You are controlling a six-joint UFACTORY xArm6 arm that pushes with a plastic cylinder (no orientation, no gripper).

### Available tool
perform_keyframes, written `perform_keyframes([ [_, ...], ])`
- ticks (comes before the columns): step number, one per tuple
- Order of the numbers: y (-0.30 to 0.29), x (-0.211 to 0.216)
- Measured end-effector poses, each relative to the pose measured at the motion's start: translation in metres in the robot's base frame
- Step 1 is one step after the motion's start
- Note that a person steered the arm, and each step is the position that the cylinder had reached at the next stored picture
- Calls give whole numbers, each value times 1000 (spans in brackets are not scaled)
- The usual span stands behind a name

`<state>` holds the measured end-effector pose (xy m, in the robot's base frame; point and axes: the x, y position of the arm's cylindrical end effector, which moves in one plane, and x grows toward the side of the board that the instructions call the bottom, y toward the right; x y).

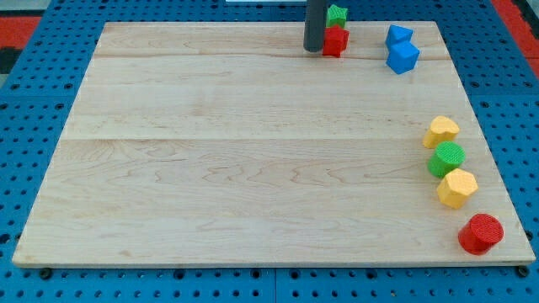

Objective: Place your hand at left side of the red circle

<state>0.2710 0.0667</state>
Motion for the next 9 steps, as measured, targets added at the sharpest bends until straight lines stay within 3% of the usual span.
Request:
perform_keyframes([
  [4,73,230],
  [6,81,342],
  [8,70,340],
  [9,34,317],
])
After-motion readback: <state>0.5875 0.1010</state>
